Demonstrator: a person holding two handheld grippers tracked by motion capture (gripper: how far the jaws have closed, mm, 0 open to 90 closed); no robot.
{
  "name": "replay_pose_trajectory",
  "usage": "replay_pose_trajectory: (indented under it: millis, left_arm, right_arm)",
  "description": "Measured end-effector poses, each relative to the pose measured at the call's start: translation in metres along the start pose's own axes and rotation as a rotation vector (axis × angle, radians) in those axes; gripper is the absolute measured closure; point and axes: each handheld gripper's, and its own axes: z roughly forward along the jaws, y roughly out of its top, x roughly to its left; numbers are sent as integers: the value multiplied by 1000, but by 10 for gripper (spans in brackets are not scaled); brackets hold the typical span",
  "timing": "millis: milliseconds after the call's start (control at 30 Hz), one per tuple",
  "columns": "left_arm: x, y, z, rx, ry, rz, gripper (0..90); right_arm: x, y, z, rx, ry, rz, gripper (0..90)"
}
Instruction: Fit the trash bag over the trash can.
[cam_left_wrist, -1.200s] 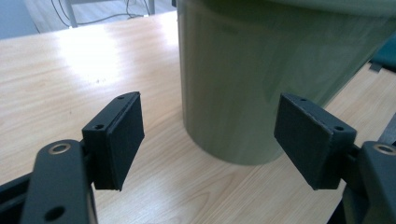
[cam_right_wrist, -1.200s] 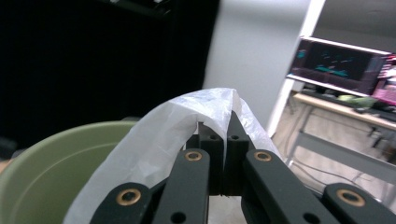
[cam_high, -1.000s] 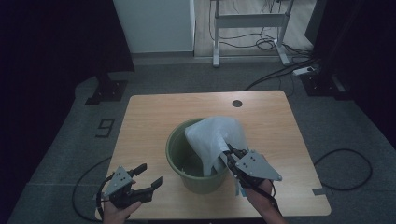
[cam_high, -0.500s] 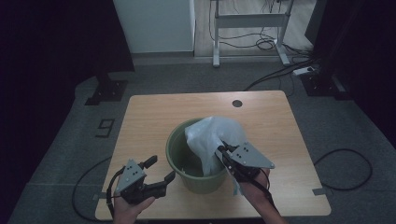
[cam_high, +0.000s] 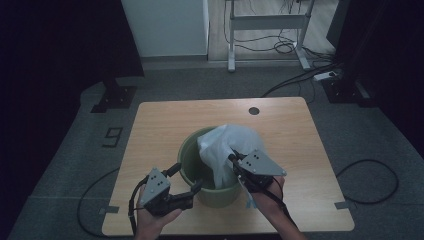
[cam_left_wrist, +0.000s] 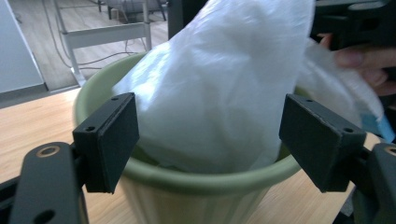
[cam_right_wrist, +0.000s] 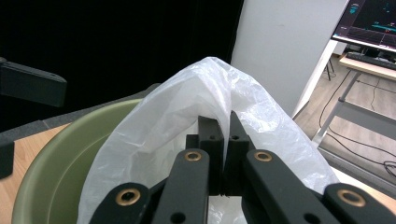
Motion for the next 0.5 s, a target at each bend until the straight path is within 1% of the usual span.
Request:
replay_pose_trajectory:
  millis: [100, 167, 233, 333, 367, 433, 500]
  left_arm:
    - [-8, 7, 6, -5, -11, 15, 195]
    - [-13, 11, 13, 1, -13, 27, 195]
    - [-15, 14, 19, 10, -7, 34, 195]
    - [-18, 15, 27, 21, 3, 42, 221]
    - [-19, 15, 30, 25, 18, 49, 243]
    - [-20, 14, 33, 28, 31, 57, 320]
    - [-20, 12, 35, 27, 37, 60, 425]
  right_arm:
    - [2, 2, 1, 3, 3, 1, 885]
    - [3, 2, 2, 5, 8, 1, 885]
    - [4, 2, 2, 7, 11, 2, 884]
    - [4, 2, 2, 7, 16, 3, 881]
    - [4, 2, 1, 7, 17, 4, 880]
    - [4, 2, 1, 8, 21, 4, 874]
    - [4, 1, 0, 7, 26, 4, 867]
